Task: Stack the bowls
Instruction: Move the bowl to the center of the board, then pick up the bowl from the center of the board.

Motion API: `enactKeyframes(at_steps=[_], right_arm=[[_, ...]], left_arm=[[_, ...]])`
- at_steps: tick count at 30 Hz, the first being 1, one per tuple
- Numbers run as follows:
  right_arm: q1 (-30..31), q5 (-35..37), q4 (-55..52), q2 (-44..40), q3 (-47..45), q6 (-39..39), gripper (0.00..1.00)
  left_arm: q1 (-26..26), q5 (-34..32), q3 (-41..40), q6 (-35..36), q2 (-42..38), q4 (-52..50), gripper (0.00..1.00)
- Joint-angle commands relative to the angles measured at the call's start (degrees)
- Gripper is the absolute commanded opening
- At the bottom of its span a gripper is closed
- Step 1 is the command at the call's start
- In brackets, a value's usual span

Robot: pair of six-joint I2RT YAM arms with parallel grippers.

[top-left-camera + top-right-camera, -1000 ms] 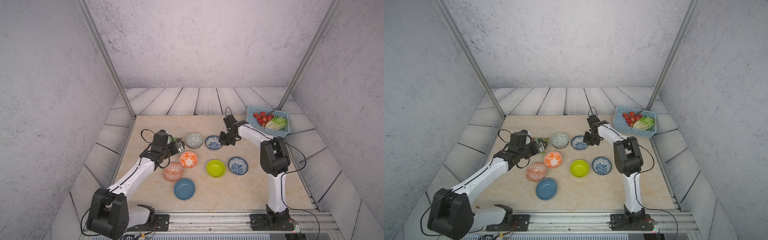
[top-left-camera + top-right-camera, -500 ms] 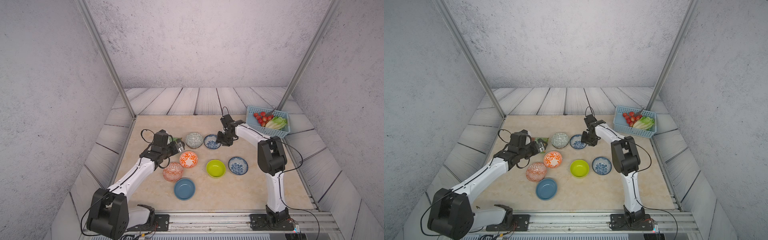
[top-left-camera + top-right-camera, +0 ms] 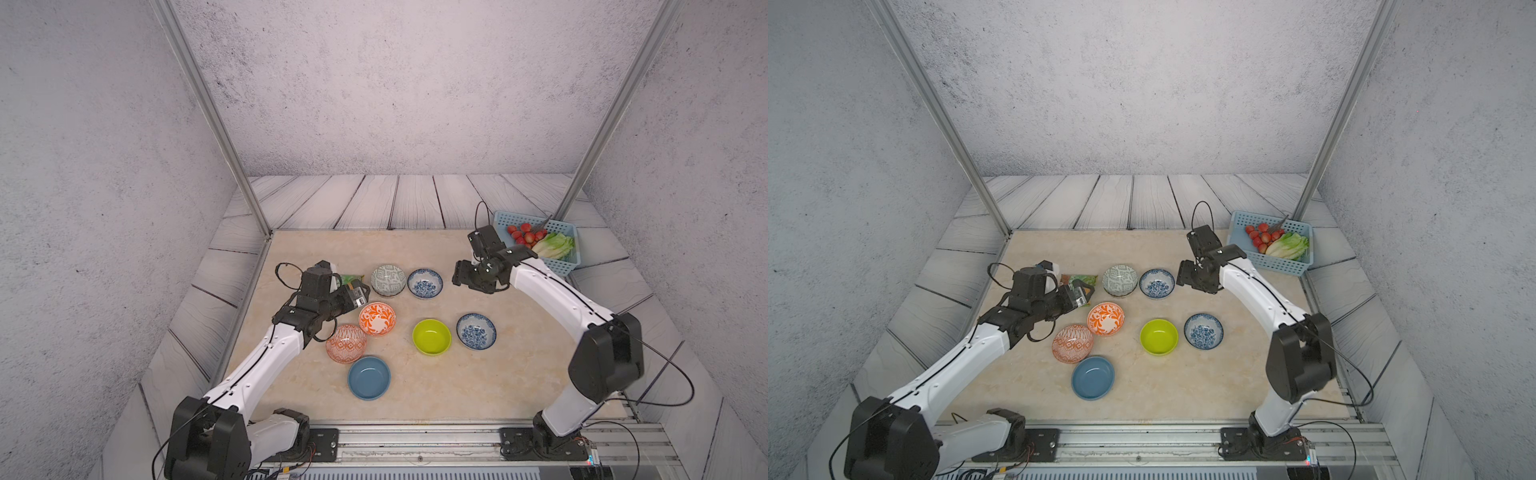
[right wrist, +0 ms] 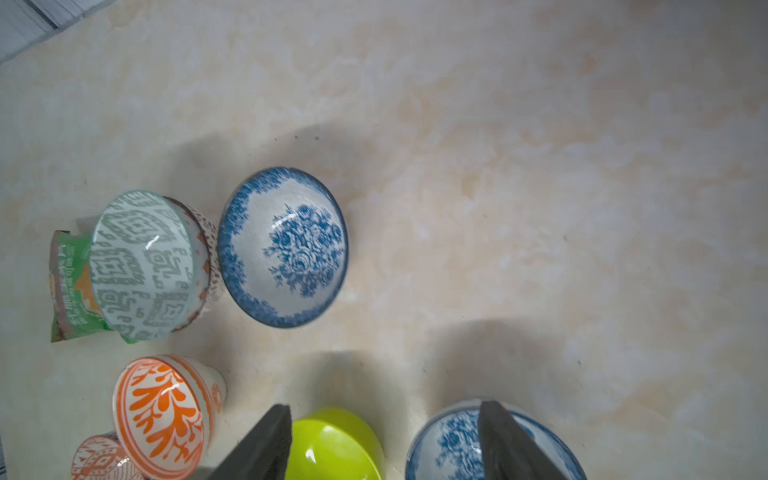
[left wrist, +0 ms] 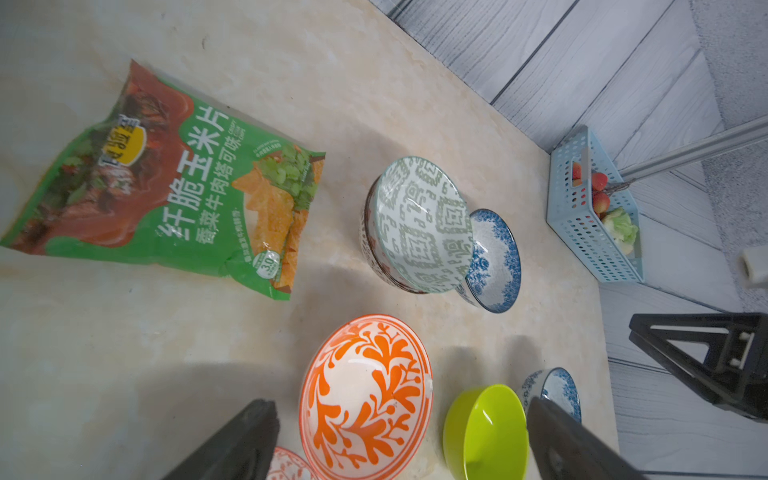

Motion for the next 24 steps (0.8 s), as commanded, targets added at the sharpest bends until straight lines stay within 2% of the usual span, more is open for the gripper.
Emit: enactKeyframes(at_steps=[1, 7, 12, 18, 24], right_arm=[[-1.7, 2.4, -2.7, -4.2, -10.7, 2.5, 0.72], [-2.7, 0.8, -2.2, -15.9, -23.8, 6.4, 0.70], [-2.8, -0.8, -0.5, -22.2, -29.3, 8.7, 0.68], [-3.1, -0.1, 0.8, -21.9, -31.7, 9.7, 0.62], [-4.3, -2.4, 3.9, -19.4, -33.2, 10.1, 0.46]], left_arm=[[0.2, 3.1, -3.2, -1.6, -3.4, -0.3, 1.00], [0.0, 3.4, -7.0, -3.2, -9.6, -0.1, 1.00], [0.1, 3.4, -6.8, -2.9, -10.1, -0.7, 1.00], [0.0, 3.7, -6.3, -2.3, -9.9, -1.5, 1.00], [0.0, 3.3, -6.4, -2.2, -10.2, -1.4, 1.00]])
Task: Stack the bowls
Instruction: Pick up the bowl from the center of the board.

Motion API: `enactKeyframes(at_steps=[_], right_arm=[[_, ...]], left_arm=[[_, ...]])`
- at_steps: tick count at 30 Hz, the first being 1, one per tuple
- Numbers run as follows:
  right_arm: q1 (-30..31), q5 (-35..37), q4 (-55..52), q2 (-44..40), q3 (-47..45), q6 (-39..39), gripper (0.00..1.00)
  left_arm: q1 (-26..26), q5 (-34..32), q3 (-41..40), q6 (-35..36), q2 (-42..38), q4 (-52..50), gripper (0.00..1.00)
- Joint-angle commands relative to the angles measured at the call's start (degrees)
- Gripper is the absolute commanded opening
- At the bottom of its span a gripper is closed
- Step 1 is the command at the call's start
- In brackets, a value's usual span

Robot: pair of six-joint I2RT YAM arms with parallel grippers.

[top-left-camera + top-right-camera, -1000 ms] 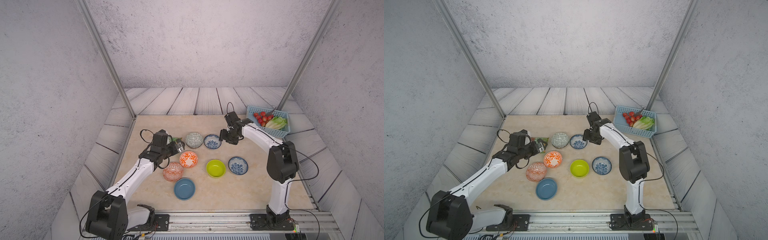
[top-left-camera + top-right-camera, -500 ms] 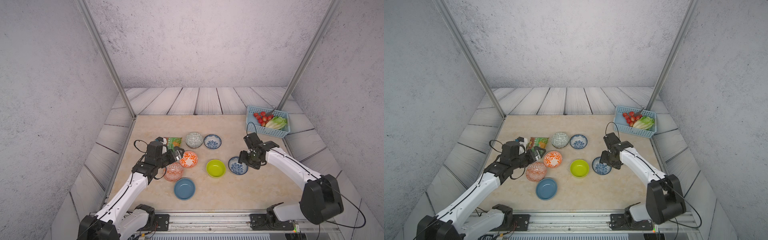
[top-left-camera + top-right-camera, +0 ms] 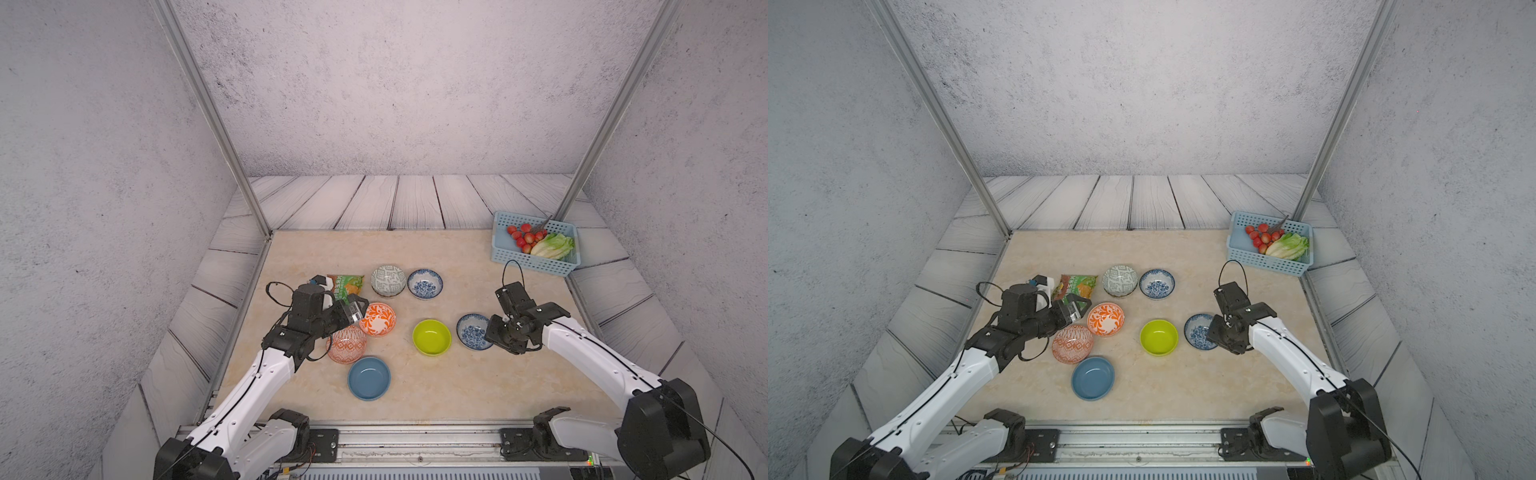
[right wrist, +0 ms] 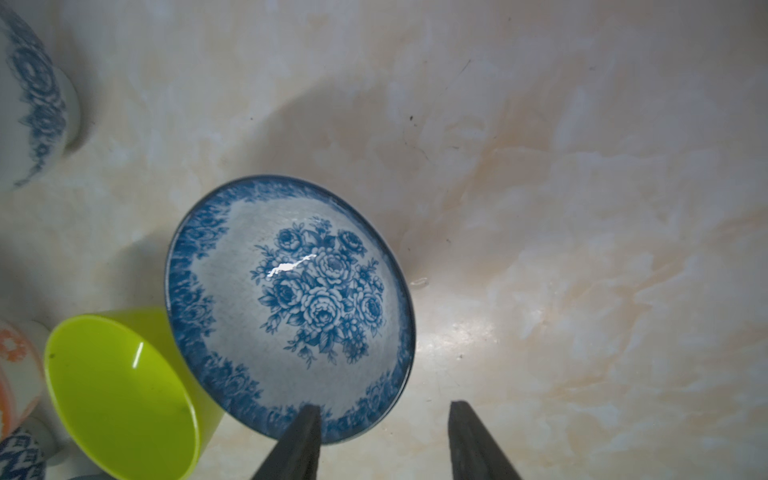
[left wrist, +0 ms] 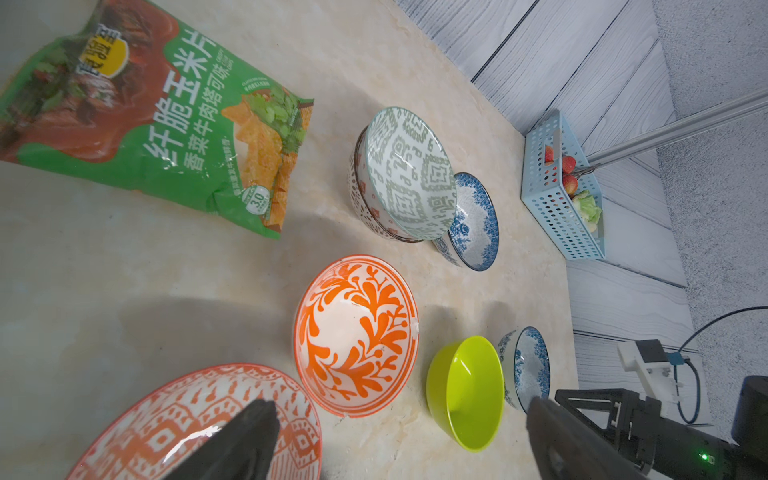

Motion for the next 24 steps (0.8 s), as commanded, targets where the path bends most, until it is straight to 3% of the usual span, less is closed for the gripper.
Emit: enactKeyframes(at_steps=[1, 10, 17, 24], right_arm=[[-0.7, -1.3, 1.2, 1.2, -0.4, 0.5, 0.43], [-1.5, -2.1, 3.2, 4.1, -1.2, 0.0, 0.33], [-1.5, -2.3, 3.8, 5.5, -1.2, -0.4, 0.32], [-1.5, -2.2, 3.3, 5.1, -0.9, -0.4, 0.18]], left_arm=[[0.0, 0.2, 0.3, 0.5, -0.3, 0.0, 1.00], [0.0, 0.0, 0.6, 0.6, 0.6, 0.2, 1.00], [0.0, -0.1, 0.9, 0.7, 1.1, 0.1, 1.00], [0.0, -0.3, 0.9, 0.7, 1.1, 0.1, 1.00]])
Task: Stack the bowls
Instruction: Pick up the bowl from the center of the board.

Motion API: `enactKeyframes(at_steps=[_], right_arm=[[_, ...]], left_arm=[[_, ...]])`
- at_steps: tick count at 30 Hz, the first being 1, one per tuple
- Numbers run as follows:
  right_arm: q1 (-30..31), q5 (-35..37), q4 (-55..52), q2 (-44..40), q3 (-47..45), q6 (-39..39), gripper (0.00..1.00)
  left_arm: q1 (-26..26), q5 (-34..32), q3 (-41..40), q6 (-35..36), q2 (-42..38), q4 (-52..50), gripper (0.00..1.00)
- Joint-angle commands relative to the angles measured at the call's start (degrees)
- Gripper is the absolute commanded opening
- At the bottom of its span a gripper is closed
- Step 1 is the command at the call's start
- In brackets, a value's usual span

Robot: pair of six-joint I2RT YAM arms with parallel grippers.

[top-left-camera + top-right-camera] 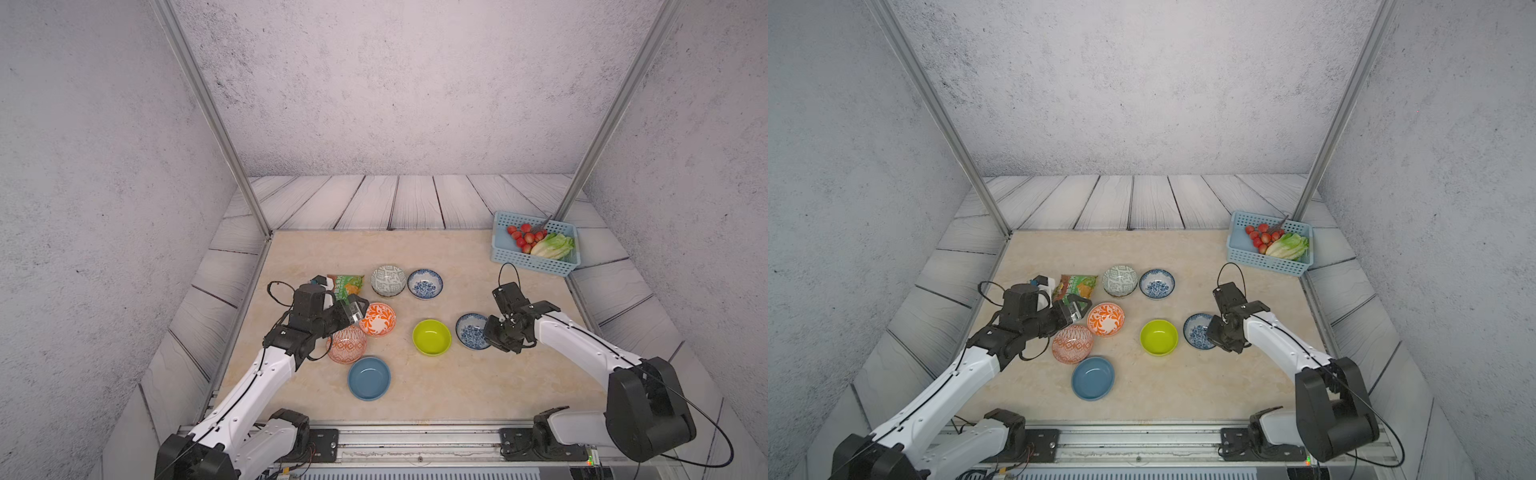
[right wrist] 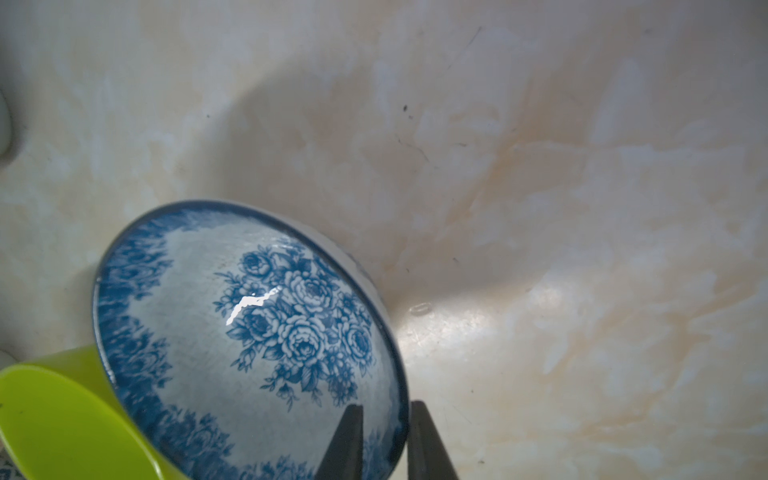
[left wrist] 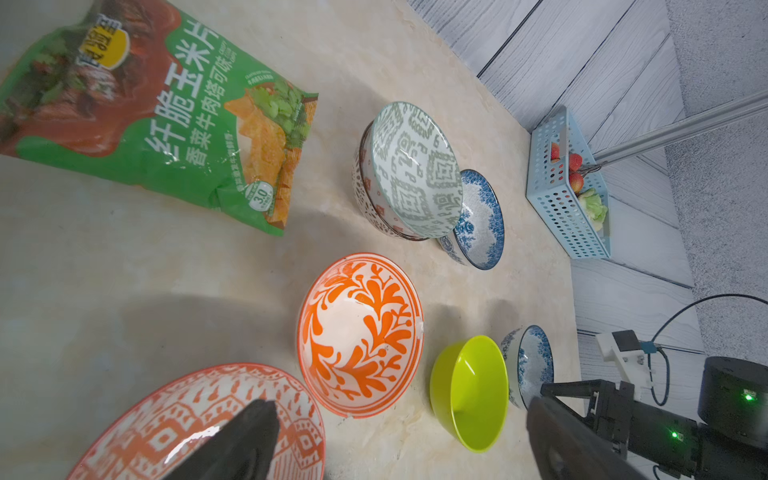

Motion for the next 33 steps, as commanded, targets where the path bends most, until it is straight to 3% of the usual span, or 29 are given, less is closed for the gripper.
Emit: enactKeyframes(at_steps=[1, 13, 33], right_arm=[[-0.2, 0.2, -0.7, -0.2, 0.0, -0.3, 0.17], [-0.3, 0.6, -1.7, 0.5, 1.1, -0.9, 0.00], [-1.2, 1.7, -8.7, 0.9, 17.3, -4.2, 0.00]], left_arm=[[0.0, -0.2, 1.0, 0.7, 0.3, 0.1, 1.00], [0.0, -0.4, 1.2, 0.8, 0.9, 0.0, 1.00], [0.0, -0.2, 0.8, 0.3, 1.6, 1.8, 1.00]])
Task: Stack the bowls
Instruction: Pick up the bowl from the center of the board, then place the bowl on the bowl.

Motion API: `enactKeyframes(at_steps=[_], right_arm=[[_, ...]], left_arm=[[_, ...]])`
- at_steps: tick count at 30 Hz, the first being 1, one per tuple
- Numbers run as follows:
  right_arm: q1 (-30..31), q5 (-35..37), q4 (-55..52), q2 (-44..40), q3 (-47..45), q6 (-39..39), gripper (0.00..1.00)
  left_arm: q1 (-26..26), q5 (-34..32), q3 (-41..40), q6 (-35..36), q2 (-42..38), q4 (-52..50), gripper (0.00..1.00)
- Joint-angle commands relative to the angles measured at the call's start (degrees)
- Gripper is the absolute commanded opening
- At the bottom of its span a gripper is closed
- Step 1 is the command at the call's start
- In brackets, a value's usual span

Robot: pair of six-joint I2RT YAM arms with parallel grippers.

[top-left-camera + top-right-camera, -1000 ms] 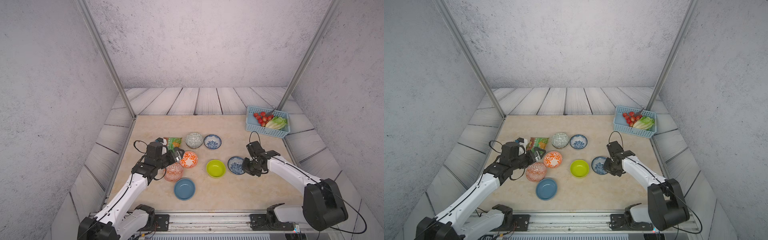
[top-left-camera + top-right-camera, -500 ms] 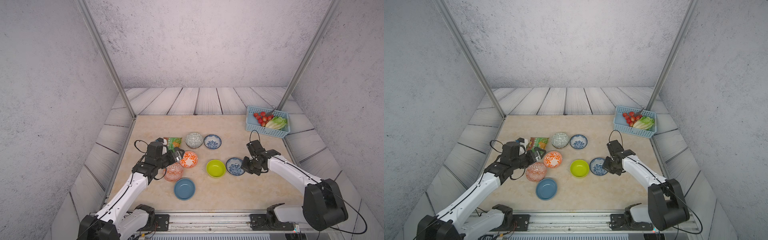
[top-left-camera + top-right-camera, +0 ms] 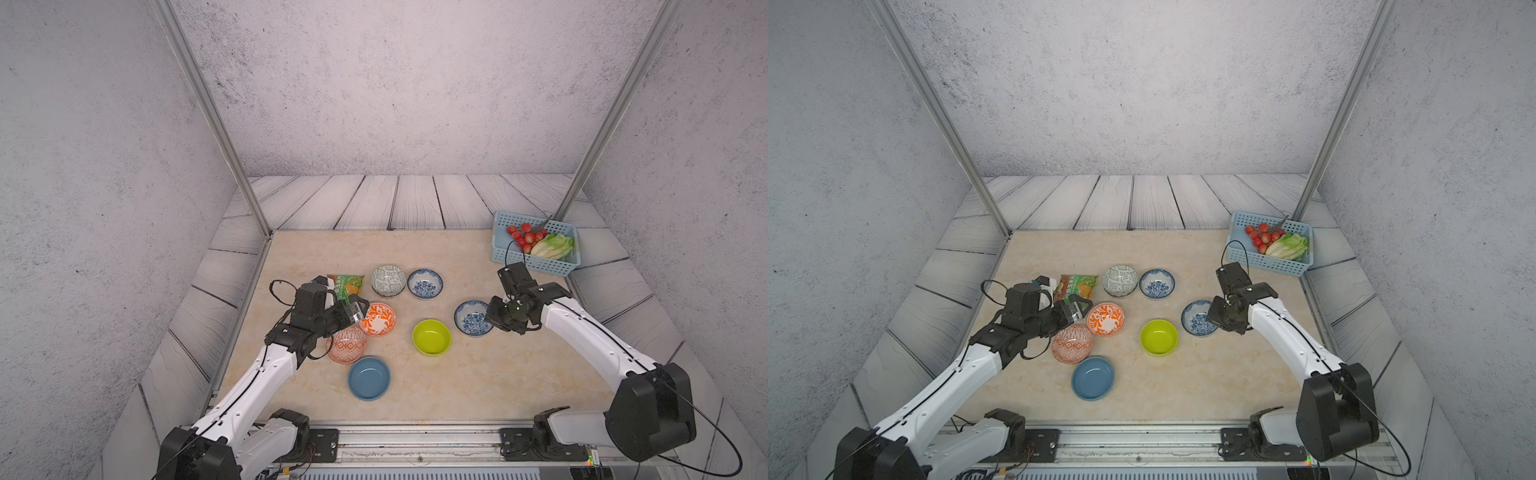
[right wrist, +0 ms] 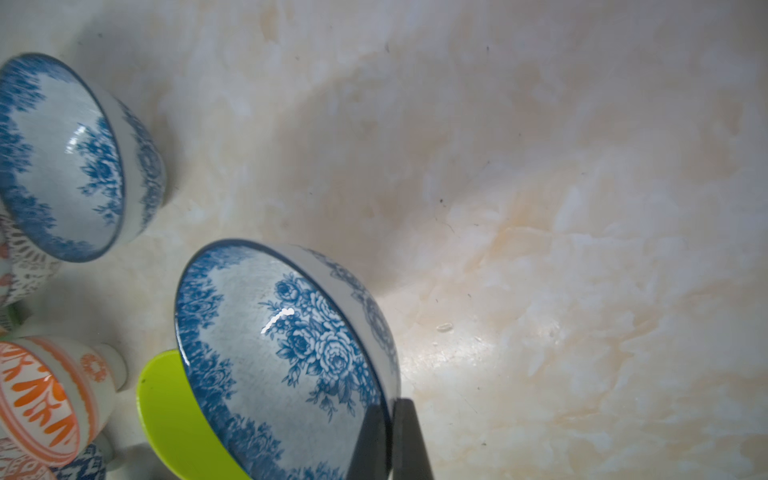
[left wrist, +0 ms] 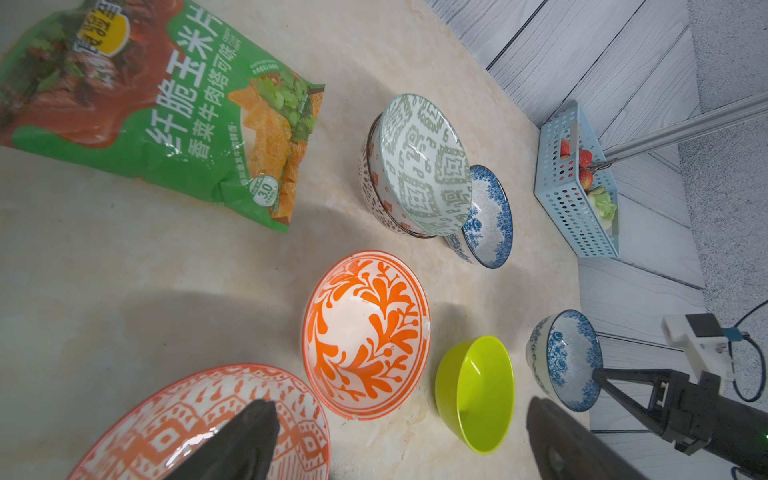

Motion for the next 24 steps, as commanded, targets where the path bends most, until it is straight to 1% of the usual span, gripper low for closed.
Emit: enactKeyframes(at_steps=[1, 6, 10, 17, 24], right_arm=[[-0.3, 0.2, -0.5, 1.3, 4.5, -1.1, 0.00], [-0.6, -1.5, 0.6, 5.6, 10.7, -1.6, 0.00], [-0.6, -5.5, 3.1, 10.5, 16.0, -1.0, 0.00], [-0.3, -11.2, 7.9, 17.2, 21.5, 0.4, 0.00], [1.5, -13.4, 10.8, 23.9, 27.2, 0.7, 0.00]], left_arm=[[0.1, -0.3, 0.8, 0.3, 0.1, 1.7, 1.00], [0.0, -0.2, 0.8, 0.2, 0.6, 2.4, 1.00], [0.0, -0.1, 0.6, 0.0, 1.0, 3.1, 1.00], [0.0, 0.0, 0.7, 0.0, 1.8, 3.9, 1.00], [0.0, 0.5, 0.9, 0.0, 2.8, 4.8, 1.00]])
